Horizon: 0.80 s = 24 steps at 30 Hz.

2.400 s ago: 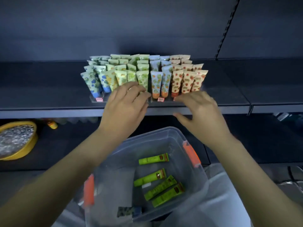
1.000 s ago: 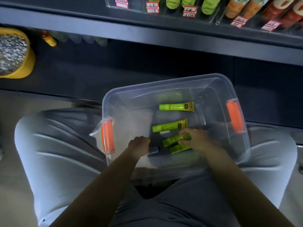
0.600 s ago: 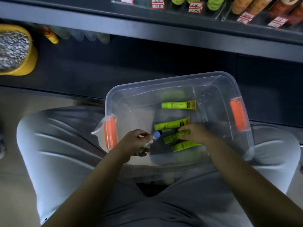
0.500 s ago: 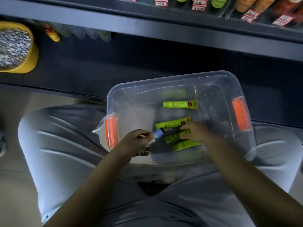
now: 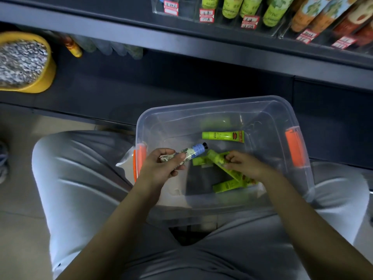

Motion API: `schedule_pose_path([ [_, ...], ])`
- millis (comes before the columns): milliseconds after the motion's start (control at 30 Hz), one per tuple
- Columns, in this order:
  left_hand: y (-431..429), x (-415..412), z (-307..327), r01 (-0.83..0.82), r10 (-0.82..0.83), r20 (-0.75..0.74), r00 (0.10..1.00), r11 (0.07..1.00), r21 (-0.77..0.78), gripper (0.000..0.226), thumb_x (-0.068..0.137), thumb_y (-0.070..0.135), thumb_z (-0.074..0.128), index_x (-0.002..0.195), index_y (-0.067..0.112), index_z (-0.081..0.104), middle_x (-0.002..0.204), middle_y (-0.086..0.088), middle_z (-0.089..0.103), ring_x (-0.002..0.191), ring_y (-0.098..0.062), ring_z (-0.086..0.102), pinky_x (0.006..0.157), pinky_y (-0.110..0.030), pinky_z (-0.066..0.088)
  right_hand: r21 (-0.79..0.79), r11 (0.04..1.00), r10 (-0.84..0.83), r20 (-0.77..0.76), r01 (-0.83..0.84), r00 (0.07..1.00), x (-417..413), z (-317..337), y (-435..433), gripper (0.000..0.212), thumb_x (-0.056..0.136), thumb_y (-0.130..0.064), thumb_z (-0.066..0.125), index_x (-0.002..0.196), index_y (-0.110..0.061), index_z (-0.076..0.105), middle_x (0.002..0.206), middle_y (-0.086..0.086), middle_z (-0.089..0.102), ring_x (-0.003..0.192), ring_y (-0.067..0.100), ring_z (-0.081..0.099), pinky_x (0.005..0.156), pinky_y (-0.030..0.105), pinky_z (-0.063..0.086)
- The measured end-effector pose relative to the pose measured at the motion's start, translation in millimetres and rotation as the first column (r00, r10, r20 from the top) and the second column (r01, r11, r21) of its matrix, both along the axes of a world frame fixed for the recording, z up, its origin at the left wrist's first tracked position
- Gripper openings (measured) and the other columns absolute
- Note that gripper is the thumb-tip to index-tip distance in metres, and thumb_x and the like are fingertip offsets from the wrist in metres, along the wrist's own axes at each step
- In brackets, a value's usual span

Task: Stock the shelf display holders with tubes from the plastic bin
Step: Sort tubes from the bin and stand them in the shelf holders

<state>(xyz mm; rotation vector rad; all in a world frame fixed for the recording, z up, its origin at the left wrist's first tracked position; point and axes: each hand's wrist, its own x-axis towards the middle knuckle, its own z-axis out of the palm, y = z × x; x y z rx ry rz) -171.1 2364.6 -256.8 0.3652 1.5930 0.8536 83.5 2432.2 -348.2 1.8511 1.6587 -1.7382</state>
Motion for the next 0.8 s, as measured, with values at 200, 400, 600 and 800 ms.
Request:
schedule_pose_path([
  [200,10,-2,34,-0.127,0.118,0.050,0.992,0.964,0.232,0.019,0.081,0.018,0.070,0.096,0.013,0.061,0.083,-0.001,0.068,0.071,-0.012,0.065,0.069,-0.027,0.047,-0.183,0.812,-0.563,-0.496,0.555,0.661,-18,73,-22,0.030,0.099,-0.026,0.041,0.097,-0.008,0.064,0.081,0.014,0.067,0.063,0.019,0.059,0.064,0.029,0.052],
  [400,23,-12,70,-0.146,0.121,0.083,0.989,0.874,0.463,0.012,0.086,0.017,0.066,0.096,0.012,0.068,0.086,-0.006,0.066,0.078,-0.014,0.059,0.080,-0.030,0.049,-0.322,0.746,-0.639,-0.596,0.584,0.487,-35,113,-32,0.044,0.094,-0.041,0.044,0.111,-0.006,0.064,0.089,0.011,0.065,0.062,0.016,0.052,0.051,0.023,0.042],
  [600,55,-38,125,0.016,0.125,-0.157,0.980,0.732,0.682,0.009,0.089,0.017,0.064,0.096,0.020,0.070,0.085,0.005,0.069,0.078,-0.008,0.061,0.077,-0.025,0.049,-0.299,0.791,-0.544,-0.742,0.533,0.392,-39,145,-29,0.040,0.080,-0.011,0.055,0.119,-0.004,0.060,0.073,0.010,0.052,0.061,0.014,0.047,0.051,0.019,0.042],
  [800,102,-48,185,0.277,0.217,-0.466,0.858,0.569,0.775,0.014,0.087,0.020,0.067,0.100,0.020,0.062,0.090,0.006,0.069,0.080,-0.010,0.068,0.067,-0.037,0.056,-0.189,0.799,-0.497,-0.742,0.571,0.450,-48,167,-23,0.038,0.082,-0.006,0.059,0.119,-0.014,0.061,0.084,0.008,0.063,0.071,0.018,0.063,0.058,0.024,0.052],
])
